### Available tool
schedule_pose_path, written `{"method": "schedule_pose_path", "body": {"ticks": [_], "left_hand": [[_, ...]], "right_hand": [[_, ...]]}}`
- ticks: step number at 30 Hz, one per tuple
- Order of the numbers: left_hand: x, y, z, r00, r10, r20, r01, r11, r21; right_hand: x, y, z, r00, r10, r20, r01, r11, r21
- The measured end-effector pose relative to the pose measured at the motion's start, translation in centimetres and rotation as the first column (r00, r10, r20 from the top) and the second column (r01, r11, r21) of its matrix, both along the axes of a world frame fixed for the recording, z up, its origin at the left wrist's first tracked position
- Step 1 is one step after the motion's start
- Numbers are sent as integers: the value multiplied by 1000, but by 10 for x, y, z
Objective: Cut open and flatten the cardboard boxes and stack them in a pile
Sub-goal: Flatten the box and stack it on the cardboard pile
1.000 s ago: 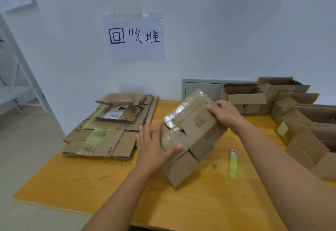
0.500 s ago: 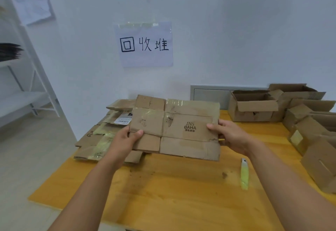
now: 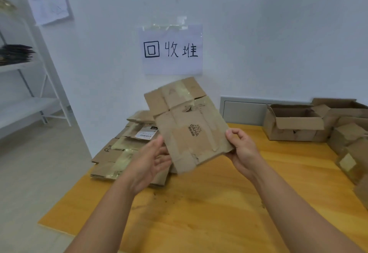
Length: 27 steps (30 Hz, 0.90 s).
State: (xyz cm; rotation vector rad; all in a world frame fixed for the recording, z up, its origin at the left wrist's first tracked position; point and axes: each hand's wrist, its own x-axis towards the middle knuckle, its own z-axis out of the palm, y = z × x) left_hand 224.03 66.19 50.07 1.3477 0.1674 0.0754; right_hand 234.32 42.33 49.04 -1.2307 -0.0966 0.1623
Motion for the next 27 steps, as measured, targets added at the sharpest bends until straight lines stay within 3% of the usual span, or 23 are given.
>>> {"method": "schedule_pose_path", "body": {"ticks": [4,8,11,16,21,24,27], "left_hand": [[6,-2,-5,987,152,60,-155,986,52],[14,23,2,962,242,127,-265,941,211],[27,45,16,929,316,193,-362,884,296],[82,90,42,823,444,356,-567,693,445],[141,135,35,831,456,317,-542,539,645],[154,150,-7,867,425,258,-444,429,787],[159,163,-54,885,444,138,-326,380,866]], "right_hand": [[-8,34,-5,1000,17,-22,-17,1000,-7],[-9,56,-2,990,59,125,-29,974,-227],[-2,78,8,951,123,282,31,874,-484],[37,132,33,893,220,392,121,723,-680],[85,179,28,888,287,359,148,561,-815],[96,194,-3,904,346,252,86,430,-899],[97,202,-40,906,401,136,9,302,-953]]}}
